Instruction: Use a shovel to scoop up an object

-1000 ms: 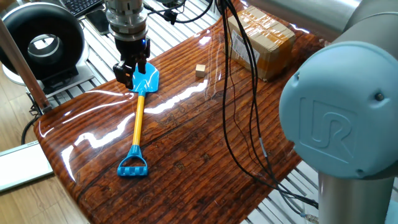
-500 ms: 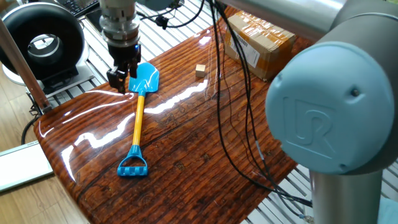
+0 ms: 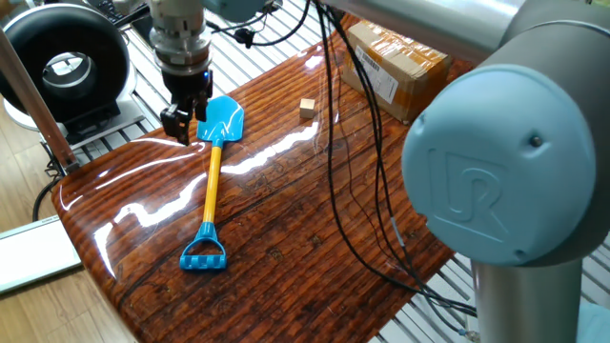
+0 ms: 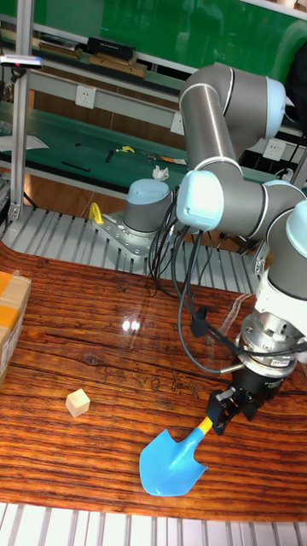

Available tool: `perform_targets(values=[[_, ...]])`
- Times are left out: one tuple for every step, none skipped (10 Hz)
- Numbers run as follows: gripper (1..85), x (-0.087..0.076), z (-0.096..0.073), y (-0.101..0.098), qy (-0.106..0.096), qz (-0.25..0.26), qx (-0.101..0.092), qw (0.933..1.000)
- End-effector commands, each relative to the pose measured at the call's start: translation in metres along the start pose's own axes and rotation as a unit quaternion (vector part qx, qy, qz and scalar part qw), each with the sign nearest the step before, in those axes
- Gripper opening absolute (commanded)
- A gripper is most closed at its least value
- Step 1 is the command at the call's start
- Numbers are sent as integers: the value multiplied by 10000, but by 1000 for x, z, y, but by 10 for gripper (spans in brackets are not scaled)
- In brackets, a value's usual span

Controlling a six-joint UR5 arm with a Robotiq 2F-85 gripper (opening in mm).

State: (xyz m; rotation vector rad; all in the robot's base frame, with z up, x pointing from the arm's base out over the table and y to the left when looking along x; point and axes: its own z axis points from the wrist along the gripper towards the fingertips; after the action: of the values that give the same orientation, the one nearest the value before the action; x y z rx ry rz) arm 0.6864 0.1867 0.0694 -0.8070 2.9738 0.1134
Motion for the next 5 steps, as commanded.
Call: perform_targets(values=[[630, 2, 2, 4, 64, -37, -105, 9999], [630, -1, 4, 2, 28, -84, -75, 9999], [633, -7, 11, 3, -31, -150, -128, 9998], [633, -9, 18, 3, -88, -171, -147, 9997], [637, -10, 23, 4, -132, -162, -175, 9996]])
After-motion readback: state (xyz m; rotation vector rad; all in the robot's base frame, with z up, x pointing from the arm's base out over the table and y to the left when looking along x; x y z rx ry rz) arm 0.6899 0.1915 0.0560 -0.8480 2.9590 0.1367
